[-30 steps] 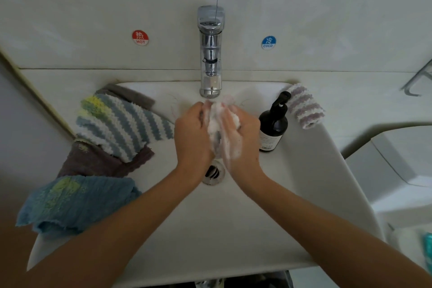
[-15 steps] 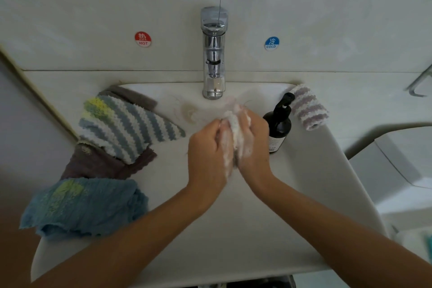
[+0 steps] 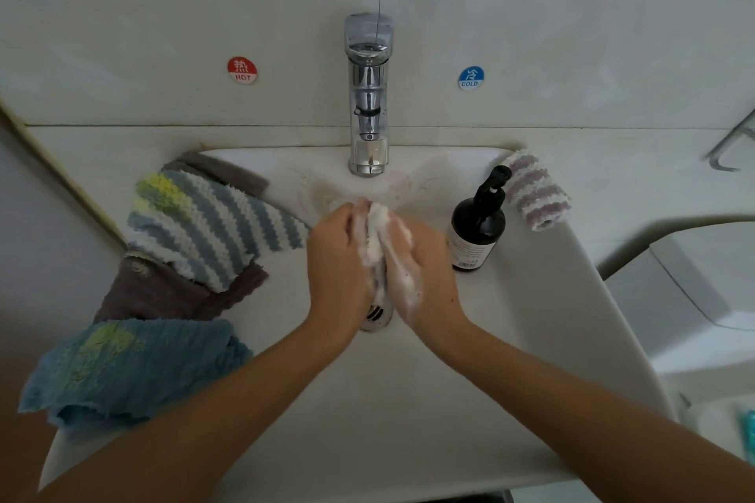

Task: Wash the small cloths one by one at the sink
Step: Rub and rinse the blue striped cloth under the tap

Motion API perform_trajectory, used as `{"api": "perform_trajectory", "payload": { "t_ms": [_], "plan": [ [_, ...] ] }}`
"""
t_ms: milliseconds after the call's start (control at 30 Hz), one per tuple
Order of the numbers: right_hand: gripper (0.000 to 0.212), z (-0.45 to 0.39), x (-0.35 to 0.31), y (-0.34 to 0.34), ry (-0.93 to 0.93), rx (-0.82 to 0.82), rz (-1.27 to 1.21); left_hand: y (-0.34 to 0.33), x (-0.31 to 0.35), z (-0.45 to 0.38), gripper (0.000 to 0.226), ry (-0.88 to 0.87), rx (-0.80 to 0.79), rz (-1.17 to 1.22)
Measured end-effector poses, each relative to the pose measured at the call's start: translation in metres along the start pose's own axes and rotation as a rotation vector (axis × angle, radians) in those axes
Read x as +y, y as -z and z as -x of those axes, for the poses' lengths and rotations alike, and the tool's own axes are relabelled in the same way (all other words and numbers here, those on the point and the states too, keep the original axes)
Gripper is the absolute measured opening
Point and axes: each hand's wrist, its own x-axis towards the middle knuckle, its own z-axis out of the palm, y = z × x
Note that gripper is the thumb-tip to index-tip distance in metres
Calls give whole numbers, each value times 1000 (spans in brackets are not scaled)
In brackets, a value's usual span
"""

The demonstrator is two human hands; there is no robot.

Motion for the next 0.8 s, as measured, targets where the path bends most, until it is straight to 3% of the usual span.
{"api": "perform_trajectory", "payload": {
  "t_ms": [100,200,333,500,700,800],
  "plan": [
    [46,-20,0,2,-130,40,-141,0,3,18,43,-39,-62,8],
    [46,-15,4,5,-143,99,-176,-3,5,16,42,-87,-100,-20],
    [44,-3,1,2,-120,-10,-143,2,-2,-1,46,-2,-55,-35],
    [35,-13,13,11,-213,78,-172,-1,16,39,34,-168,-155,-148],
    [42,2,1,1,-157,61,-164,1,1,1,42,-81,-8,-147],
    [46,-9,4,-1,-216,39,-206,5,2,19,38,-113,-59,-175]
  ]
}}
